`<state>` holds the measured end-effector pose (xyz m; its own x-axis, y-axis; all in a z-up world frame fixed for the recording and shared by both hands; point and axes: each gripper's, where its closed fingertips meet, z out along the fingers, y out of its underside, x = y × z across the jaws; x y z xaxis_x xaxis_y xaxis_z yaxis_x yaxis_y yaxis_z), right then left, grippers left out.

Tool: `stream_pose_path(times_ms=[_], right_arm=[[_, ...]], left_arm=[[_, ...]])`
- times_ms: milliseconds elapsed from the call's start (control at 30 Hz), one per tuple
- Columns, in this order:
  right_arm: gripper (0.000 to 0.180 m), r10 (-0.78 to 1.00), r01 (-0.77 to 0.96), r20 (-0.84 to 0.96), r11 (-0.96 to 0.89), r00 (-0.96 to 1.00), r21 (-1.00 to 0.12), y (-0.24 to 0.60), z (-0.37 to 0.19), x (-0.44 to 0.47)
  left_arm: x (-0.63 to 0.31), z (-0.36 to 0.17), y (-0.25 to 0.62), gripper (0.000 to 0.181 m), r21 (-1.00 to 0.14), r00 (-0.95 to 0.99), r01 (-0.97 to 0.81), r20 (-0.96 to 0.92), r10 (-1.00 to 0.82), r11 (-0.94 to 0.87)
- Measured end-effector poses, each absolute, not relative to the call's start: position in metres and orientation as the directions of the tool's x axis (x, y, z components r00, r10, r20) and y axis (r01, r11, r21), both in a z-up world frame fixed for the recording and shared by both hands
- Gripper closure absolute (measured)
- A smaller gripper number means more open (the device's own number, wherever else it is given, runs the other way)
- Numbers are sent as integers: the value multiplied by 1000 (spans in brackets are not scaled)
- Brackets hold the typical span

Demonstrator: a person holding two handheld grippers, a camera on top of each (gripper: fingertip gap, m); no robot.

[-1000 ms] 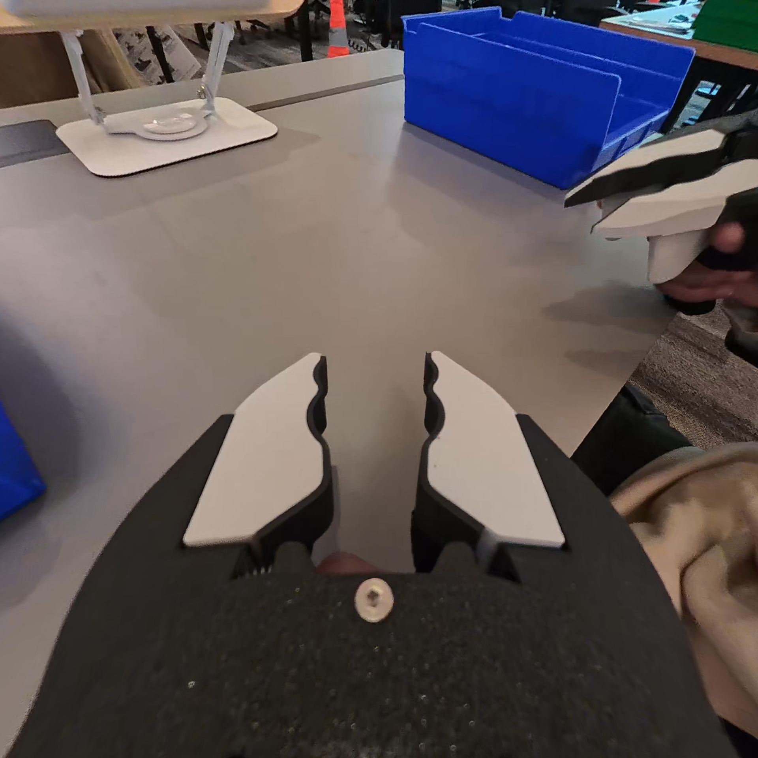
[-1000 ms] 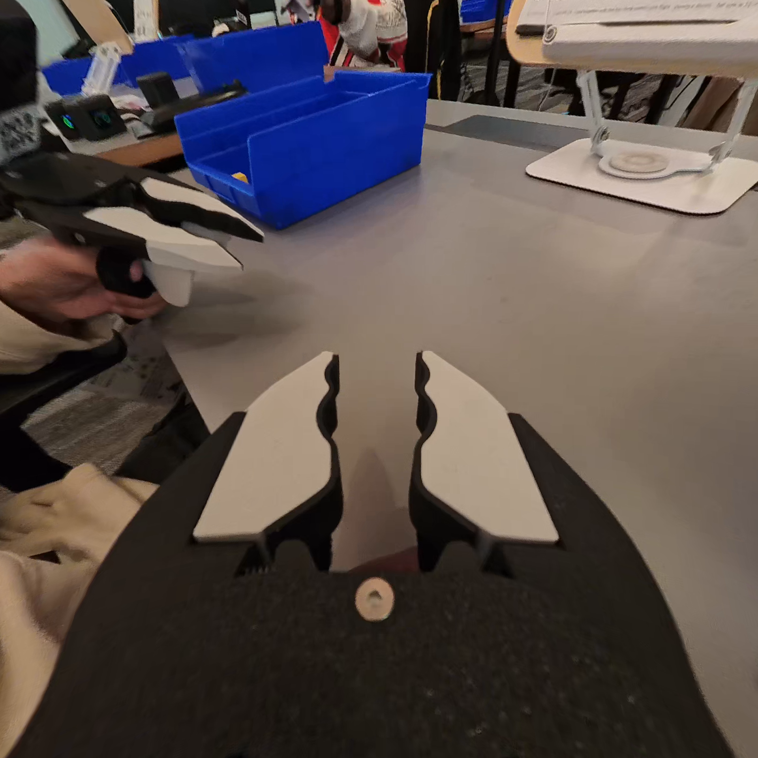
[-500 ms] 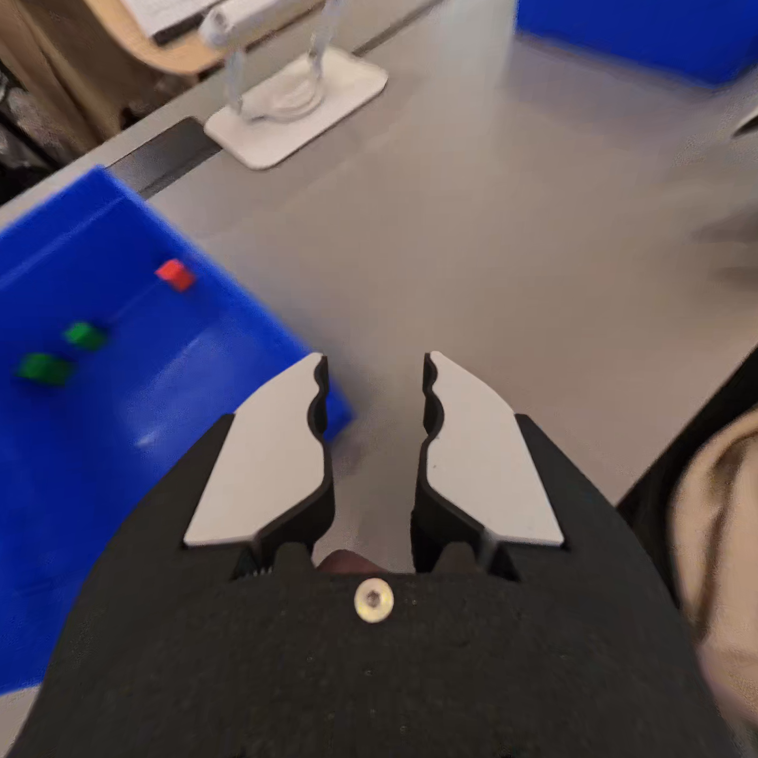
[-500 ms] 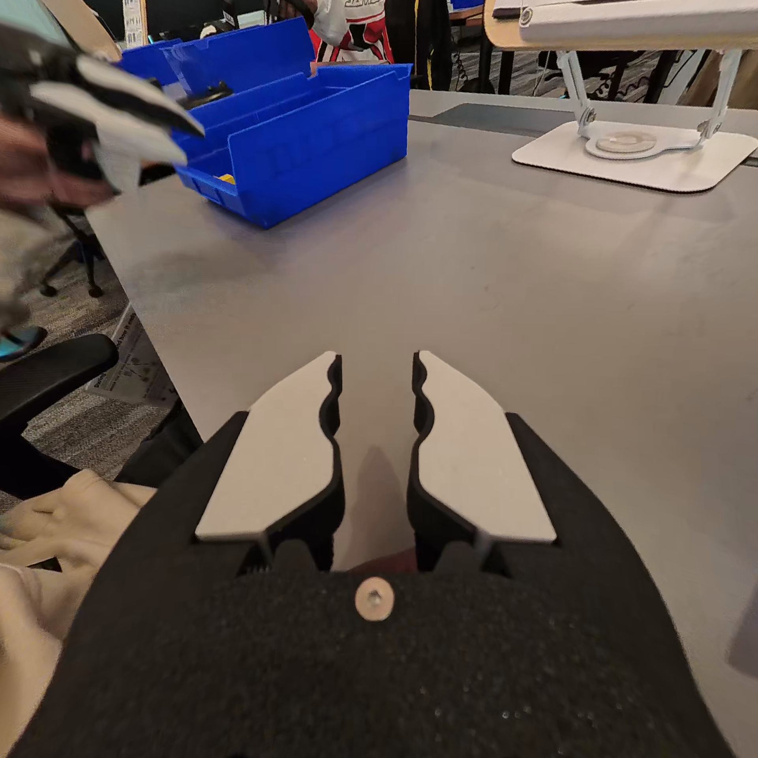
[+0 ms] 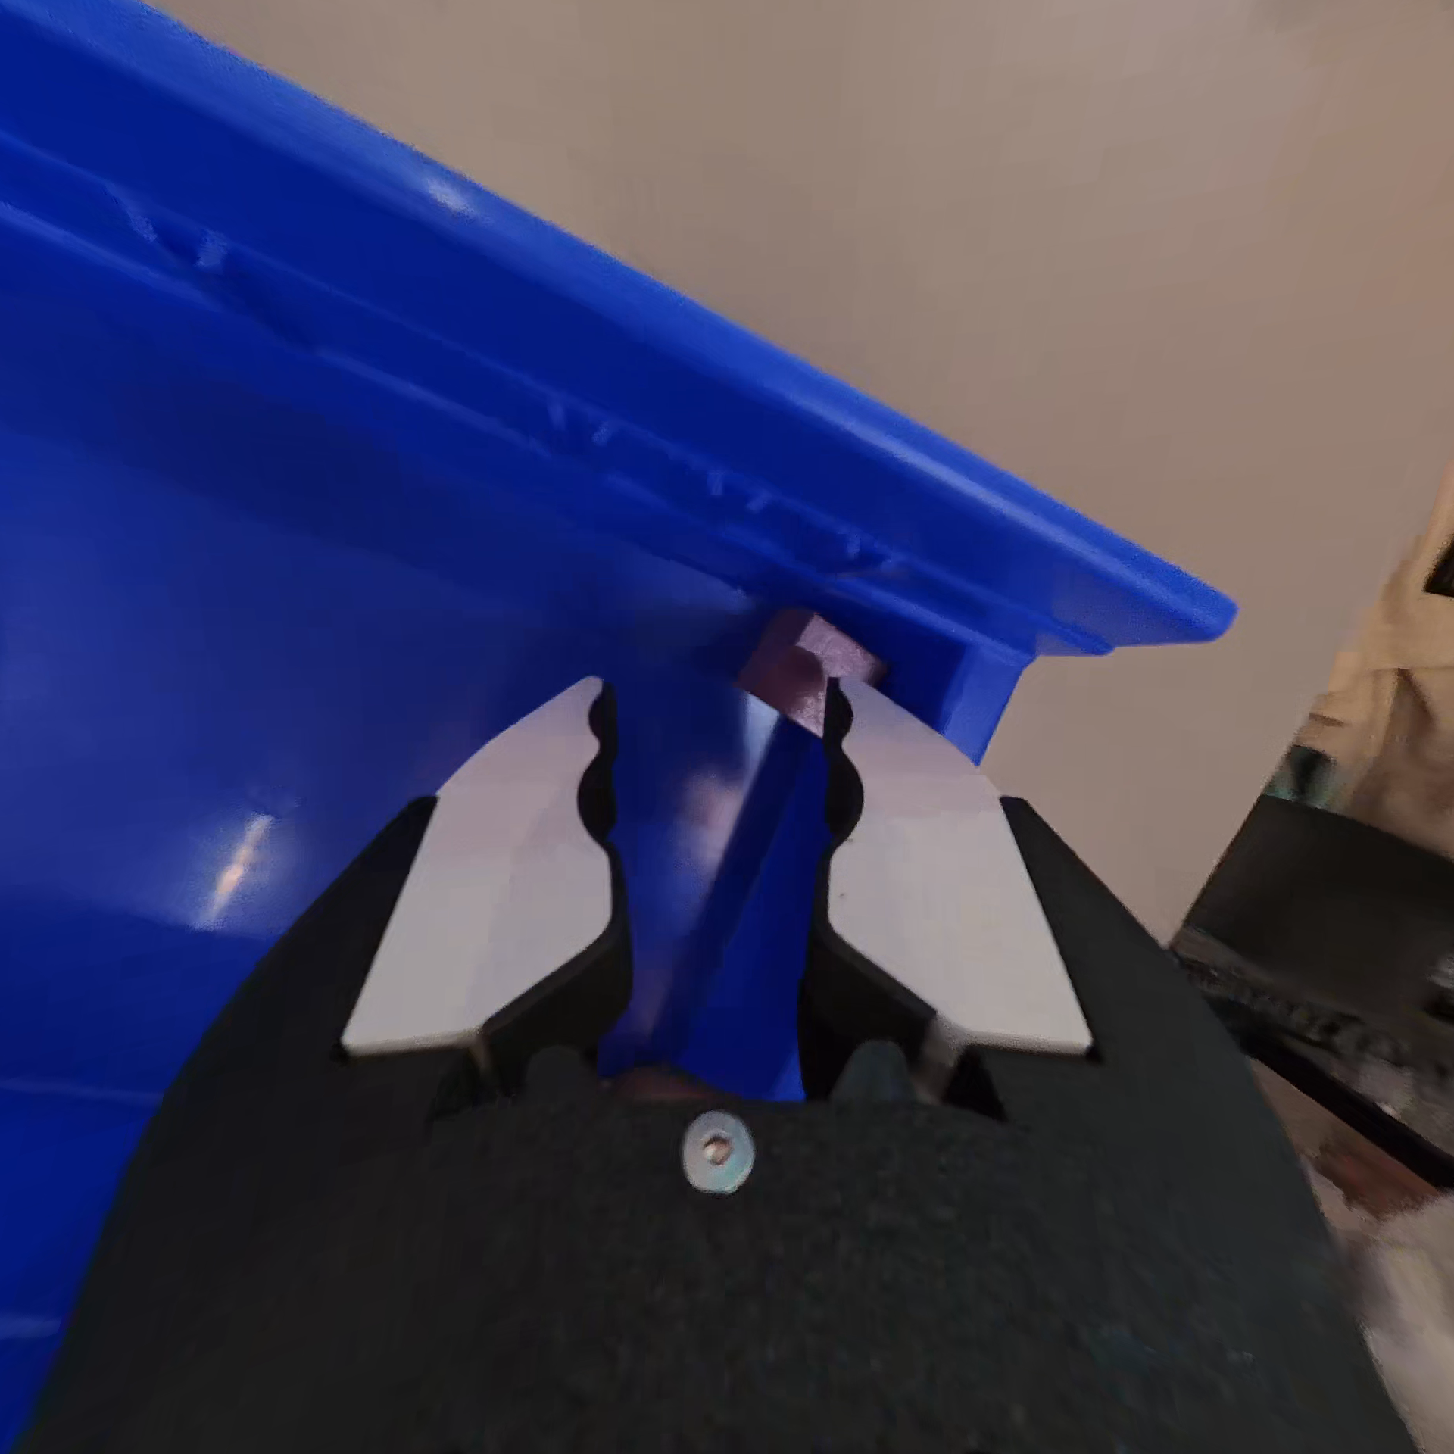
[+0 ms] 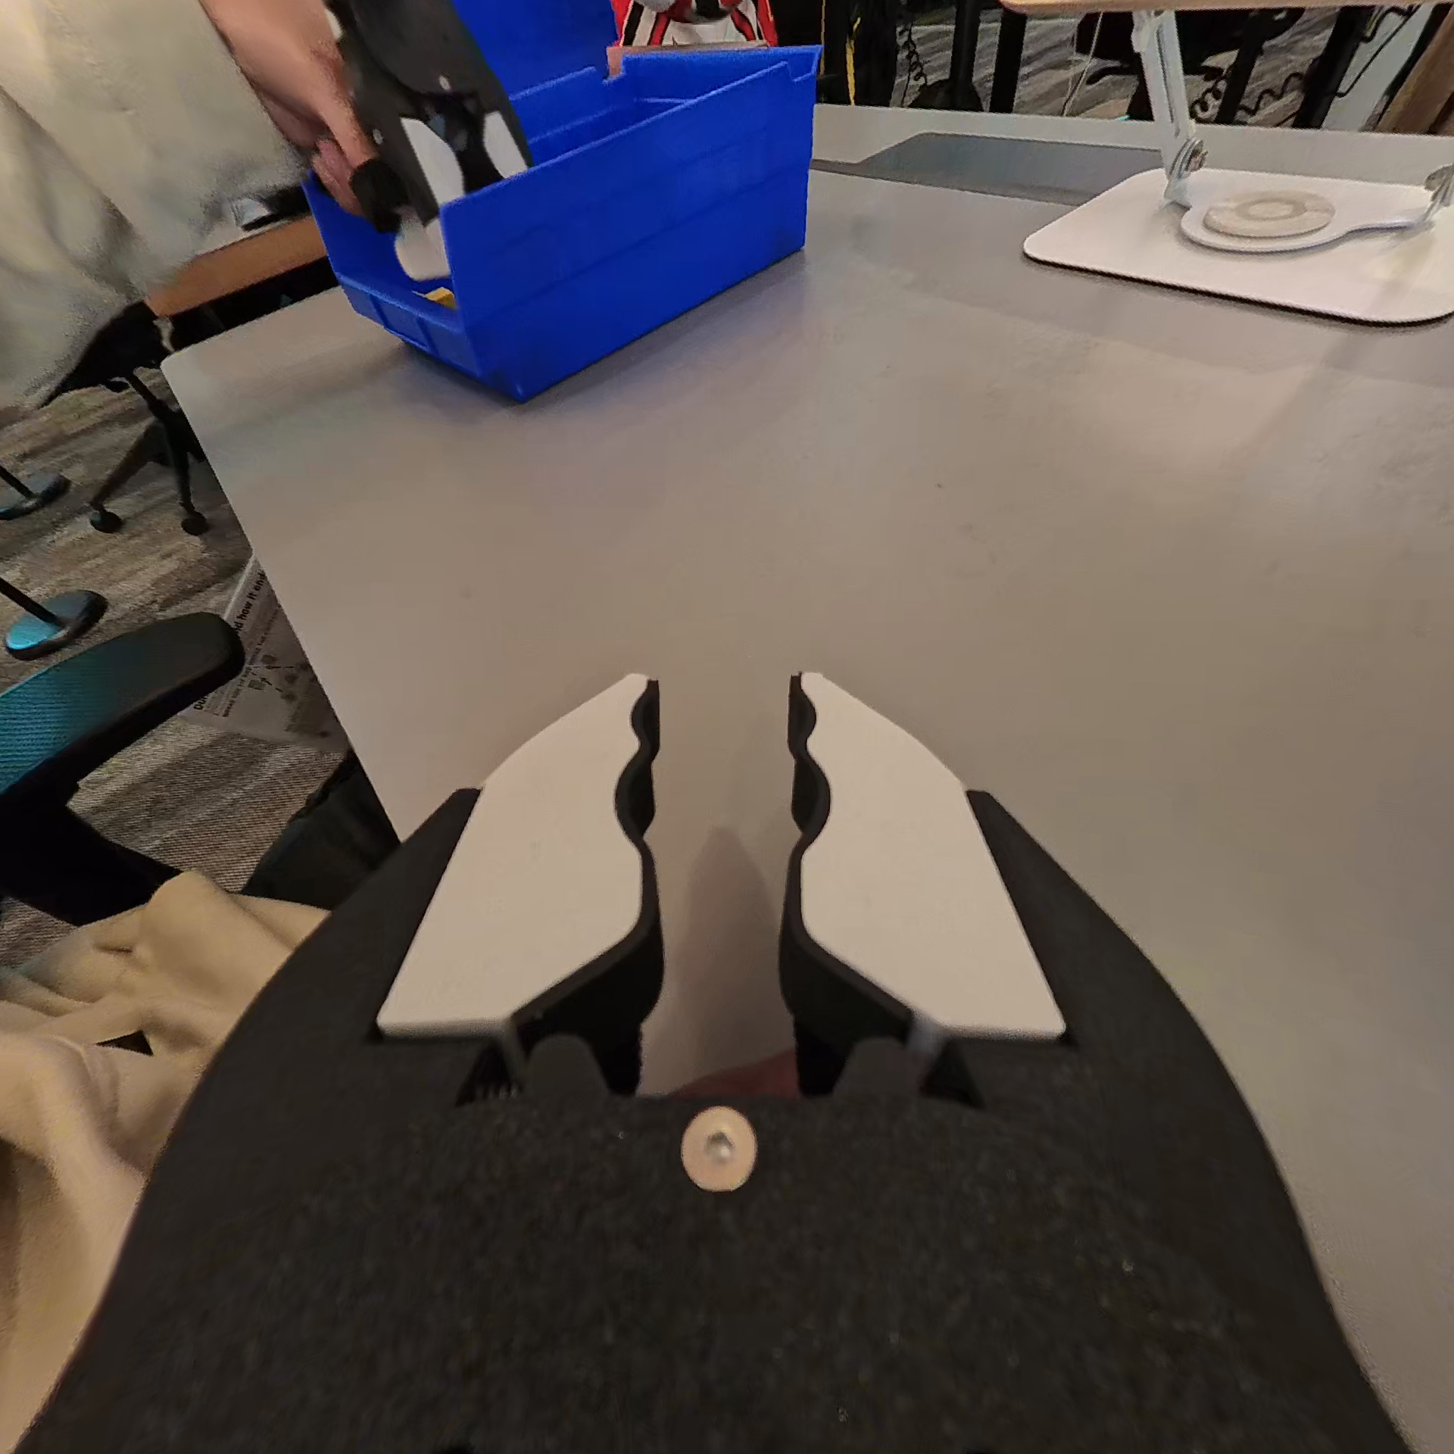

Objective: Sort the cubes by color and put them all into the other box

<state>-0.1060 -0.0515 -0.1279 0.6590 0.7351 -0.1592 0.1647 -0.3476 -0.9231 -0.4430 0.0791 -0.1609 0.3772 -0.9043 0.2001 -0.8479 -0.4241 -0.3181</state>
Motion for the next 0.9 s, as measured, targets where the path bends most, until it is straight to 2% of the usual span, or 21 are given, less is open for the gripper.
stream_pose_path(times_ms=[100,233,533,567,700,900], right_arm=[[149,737,148,-197,-374,647,-916,-51,-129,-108],[150,737,147,-216,-394,641,-907,-50,-131,-109],[151,739,139,-243,-414,628,-900,-49,-132,-111],[151,739,137,-246,-415,627,-900,-49,-132,-111],[151,741,136,-243,-411,626,-901,-49,-131,-111],[151,746,152,-235,-410,622,-899,-51,-133,-112]], left_arm=[[-440,-170,72,124,-287,320,-871,287,-903,-399],[-440,-173,80,115,-282,318,-875,280,-906,-394],[-452,-169,101,121,-315,360,-857,201,-911,-408],[-452,-167,102,127,-325,355,-858,185,-916,-398],[-438,-154,90,129,-390,300,-845,223,-928,-367],[-443,-175,86,126,-282,284,-905,156,-946,-319]])
